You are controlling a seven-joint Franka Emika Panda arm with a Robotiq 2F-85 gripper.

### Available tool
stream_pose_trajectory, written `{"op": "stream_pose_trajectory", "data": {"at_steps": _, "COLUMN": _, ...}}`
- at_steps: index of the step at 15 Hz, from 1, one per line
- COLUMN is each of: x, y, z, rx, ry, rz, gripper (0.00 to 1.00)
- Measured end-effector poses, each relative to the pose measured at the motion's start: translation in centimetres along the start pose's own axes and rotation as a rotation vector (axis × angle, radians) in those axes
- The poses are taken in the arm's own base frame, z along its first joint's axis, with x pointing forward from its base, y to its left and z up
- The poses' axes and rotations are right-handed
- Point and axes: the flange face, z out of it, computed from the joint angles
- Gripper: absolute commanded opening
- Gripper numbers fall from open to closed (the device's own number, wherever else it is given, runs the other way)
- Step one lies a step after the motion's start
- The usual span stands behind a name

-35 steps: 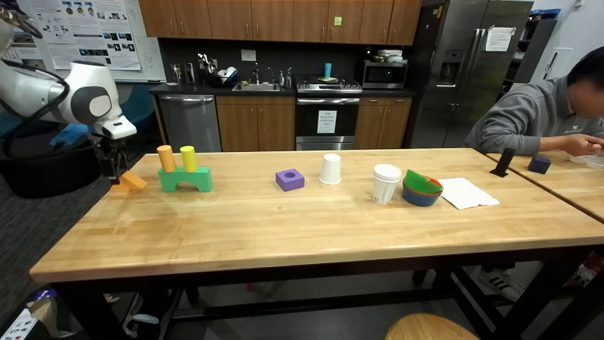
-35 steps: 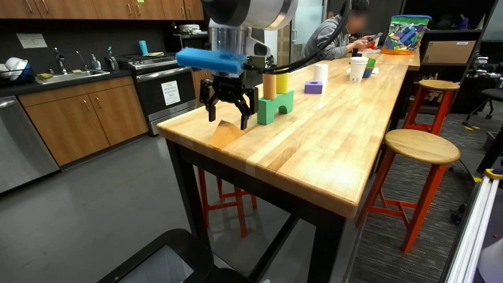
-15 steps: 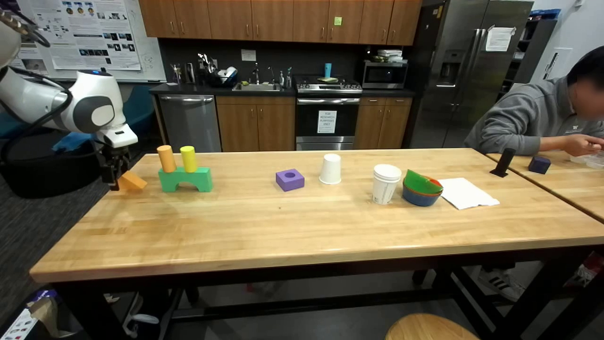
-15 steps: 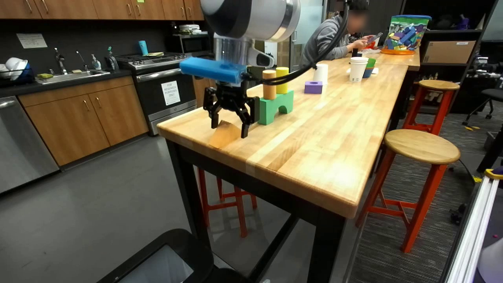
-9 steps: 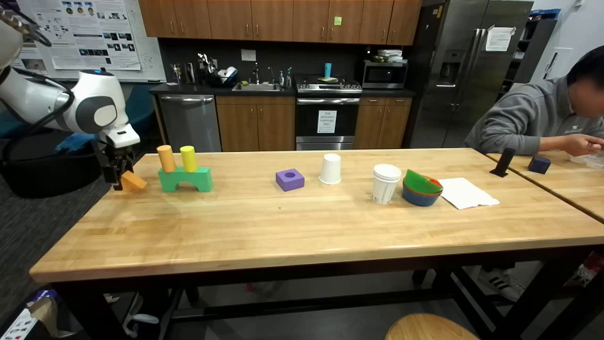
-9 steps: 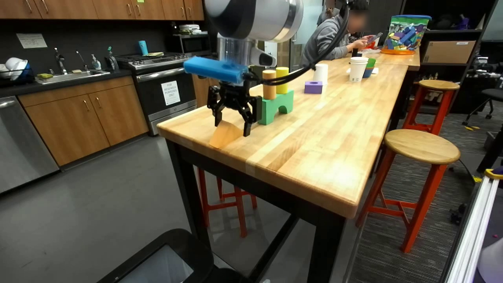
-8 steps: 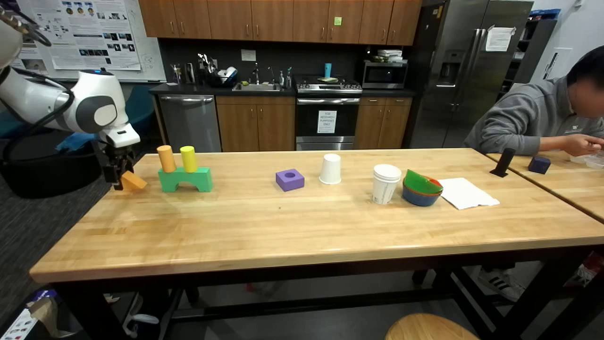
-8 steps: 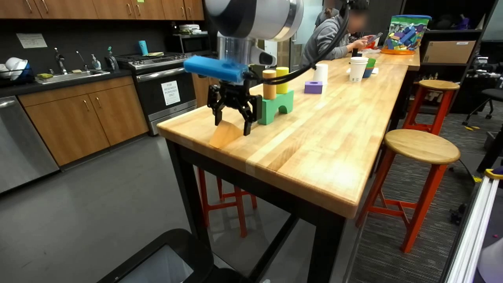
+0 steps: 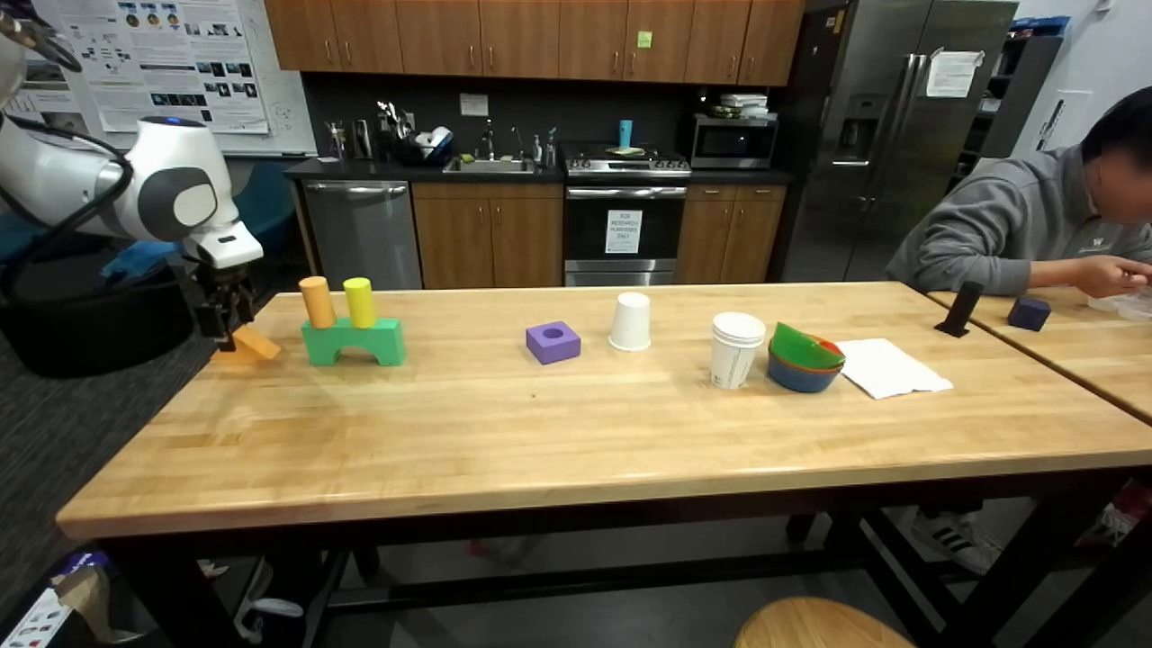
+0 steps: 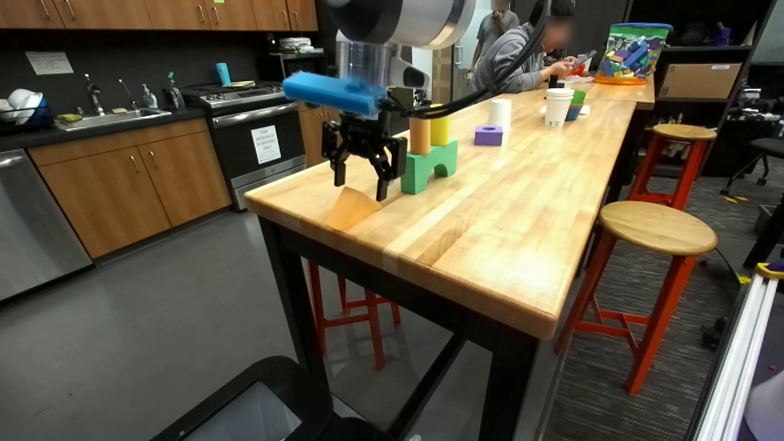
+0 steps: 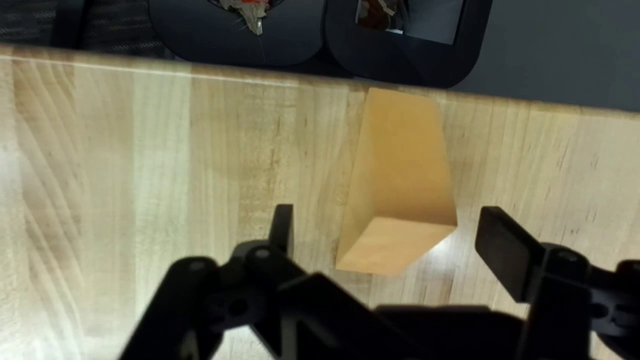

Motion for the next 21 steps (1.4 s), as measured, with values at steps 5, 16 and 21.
{"op": "stream_pose_trajectory", "data": {"at_steps": 5, "x": -0.2, "y": 0.0, "z": 0.1, "rx": -0.002, "ry": -0.002, "rz": -0.004, "gripper": 0.35}}
{"op": "stream_pose_trajectory", "data": {"at_steps": 16, "x": -0.5, "y": 0.0, "z": 0.1, "rx": -0.009, "ry": -0.004, "rz": -0.008, "gripper": 0.16}}
{"op": "stream_pose_trajectory", "data": {"at_steps": 21, "x": -1.2, "y": -0.1, "z": -0.7, "rx": 0.007, "ry": -0.019, "rz": -0.009, "gripper": 0.16}}
